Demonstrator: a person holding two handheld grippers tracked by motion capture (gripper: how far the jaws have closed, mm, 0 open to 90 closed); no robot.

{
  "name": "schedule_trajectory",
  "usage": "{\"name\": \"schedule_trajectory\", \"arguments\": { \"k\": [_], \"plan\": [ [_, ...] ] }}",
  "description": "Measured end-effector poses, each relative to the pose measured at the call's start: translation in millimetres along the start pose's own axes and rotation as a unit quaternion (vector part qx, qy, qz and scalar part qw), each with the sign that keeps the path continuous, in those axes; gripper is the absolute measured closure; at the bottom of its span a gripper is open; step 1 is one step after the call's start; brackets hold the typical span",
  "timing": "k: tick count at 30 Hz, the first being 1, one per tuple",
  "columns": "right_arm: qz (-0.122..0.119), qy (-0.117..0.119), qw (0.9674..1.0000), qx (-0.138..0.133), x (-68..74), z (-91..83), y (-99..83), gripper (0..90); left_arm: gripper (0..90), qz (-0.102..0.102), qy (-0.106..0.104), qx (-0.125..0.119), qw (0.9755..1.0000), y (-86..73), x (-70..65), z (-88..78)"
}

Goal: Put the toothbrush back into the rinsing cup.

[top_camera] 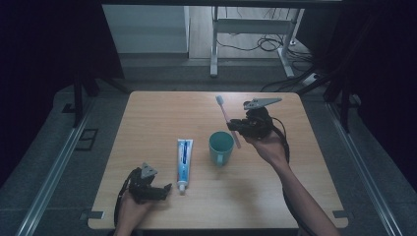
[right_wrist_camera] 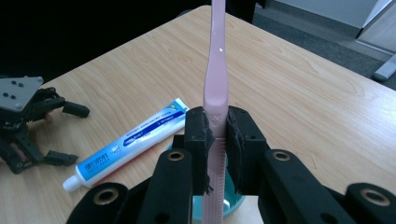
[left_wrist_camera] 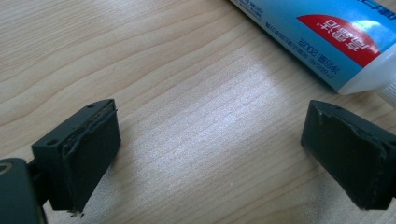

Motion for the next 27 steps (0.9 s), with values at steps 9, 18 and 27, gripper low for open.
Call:
{"name": "schedule_trajectory", "arguments": {
  "k": [9,18,27],
  "plan": [
    [-0.004,0.001,0.9999,-0.01,4.4,14.2,4.5,78.9,5.0,0.0,0.0,0.0,1.0,0.0,0.0,0.0],
    [-0.004,0.001,0.9999,-0.009,4.1,29.4,0.1,78.9,4.9,0.001,0.0,0.002,1.0,-0.4,0.2,-0.3],
    [-0.003,0.0,1.0,-0.003,2.8,41.6,-11.9,78.9,4.9,0.001,-0.001,0.002,1.0,-0.3,0.0,-0.3]
  ]
}}
Point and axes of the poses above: each handheld gripper's, and its own axes: z roughly forward along the jaws, y roughly out of its top, x roughly to its left, the point moved 9 cm from there along z, roughly forward along the jaws, and after that the axes turned 6 degrees about -x, right-handed, at the moved point
